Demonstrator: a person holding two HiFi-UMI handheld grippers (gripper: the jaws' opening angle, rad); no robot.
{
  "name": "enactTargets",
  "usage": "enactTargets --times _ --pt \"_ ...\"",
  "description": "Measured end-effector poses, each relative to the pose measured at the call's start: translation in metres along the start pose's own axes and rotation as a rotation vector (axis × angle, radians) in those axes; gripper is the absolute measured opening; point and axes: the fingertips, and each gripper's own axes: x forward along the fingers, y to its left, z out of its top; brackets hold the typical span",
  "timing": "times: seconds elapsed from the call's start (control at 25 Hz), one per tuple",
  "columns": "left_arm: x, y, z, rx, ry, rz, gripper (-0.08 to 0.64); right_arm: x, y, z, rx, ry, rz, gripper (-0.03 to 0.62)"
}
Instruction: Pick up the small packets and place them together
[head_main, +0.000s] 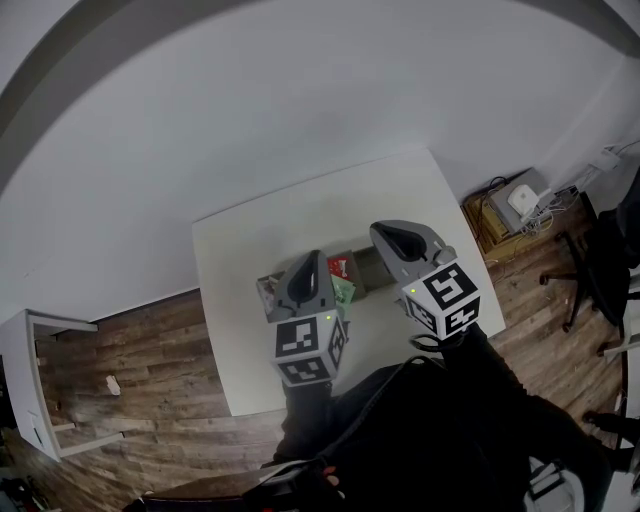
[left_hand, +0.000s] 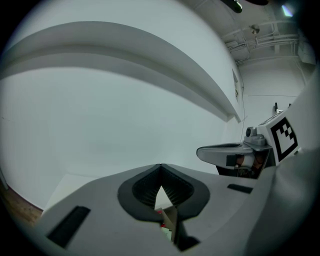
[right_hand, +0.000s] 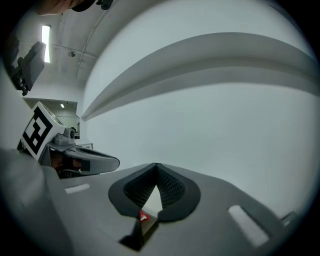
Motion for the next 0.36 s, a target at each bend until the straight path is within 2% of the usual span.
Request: enactTargets --times 0.36 --pt "0.0000 0.0056 0.0007 -0.006 0.003 0.004 0.000 0.0043 0.0019 0.0002 -0.001 0.007 0.004 0.000"
